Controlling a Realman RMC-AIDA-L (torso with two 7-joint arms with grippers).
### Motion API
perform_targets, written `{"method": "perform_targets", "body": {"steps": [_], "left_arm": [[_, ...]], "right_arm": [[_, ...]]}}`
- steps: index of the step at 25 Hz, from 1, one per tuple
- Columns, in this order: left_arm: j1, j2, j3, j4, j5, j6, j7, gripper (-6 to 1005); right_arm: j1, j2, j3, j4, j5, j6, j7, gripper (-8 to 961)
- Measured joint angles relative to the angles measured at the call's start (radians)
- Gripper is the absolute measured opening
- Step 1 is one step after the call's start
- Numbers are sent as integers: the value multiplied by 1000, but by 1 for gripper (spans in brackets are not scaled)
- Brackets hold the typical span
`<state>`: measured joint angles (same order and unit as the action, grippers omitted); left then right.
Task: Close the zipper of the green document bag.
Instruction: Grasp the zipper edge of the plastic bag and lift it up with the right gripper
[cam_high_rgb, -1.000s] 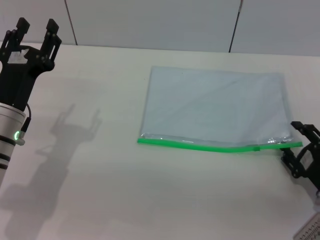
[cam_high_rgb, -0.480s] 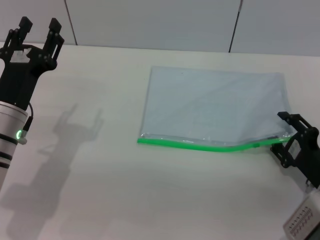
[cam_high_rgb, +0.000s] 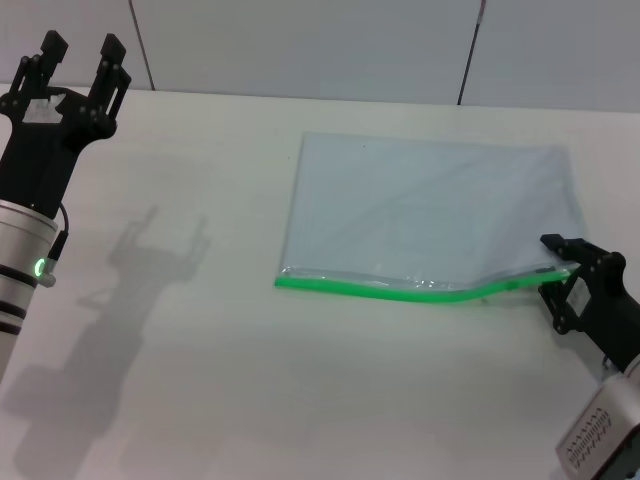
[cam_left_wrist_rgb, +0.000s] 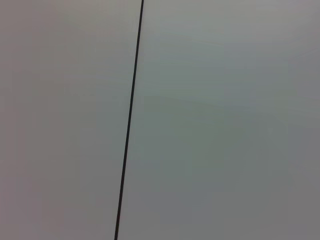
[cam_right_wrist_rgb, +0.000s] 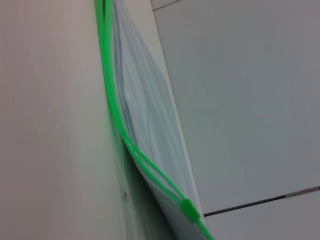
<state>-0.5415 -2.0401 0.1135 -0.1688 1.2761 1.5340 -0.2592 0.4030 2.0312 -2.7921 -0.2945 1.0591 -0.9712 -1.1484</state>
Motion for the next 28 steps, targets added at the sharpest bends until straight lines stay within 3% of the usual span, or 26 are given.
{"method": "perform_targets", "body": {"steps": [5, 14, 22, 28], "left_arm": [[0, 0, 0, 0, 0, 0, 0, 672], [-3, 0, 0, 0, 0, 0, 0, 671], [-5, 0, 1, 3, 34, 0, 6, 670], [-30, 0, 2, 5, 178, -25, 113, 670]], "right_arm": [[4, 1, 0, -7, 1, 1, -1, 264], [6, 1, 0, -25, 1, -3, -52, 121], [20, 1, 2, -44, 1, -8, -67, 58], [39, 0, -4, -82, -4, -34, -66, 47]]}}
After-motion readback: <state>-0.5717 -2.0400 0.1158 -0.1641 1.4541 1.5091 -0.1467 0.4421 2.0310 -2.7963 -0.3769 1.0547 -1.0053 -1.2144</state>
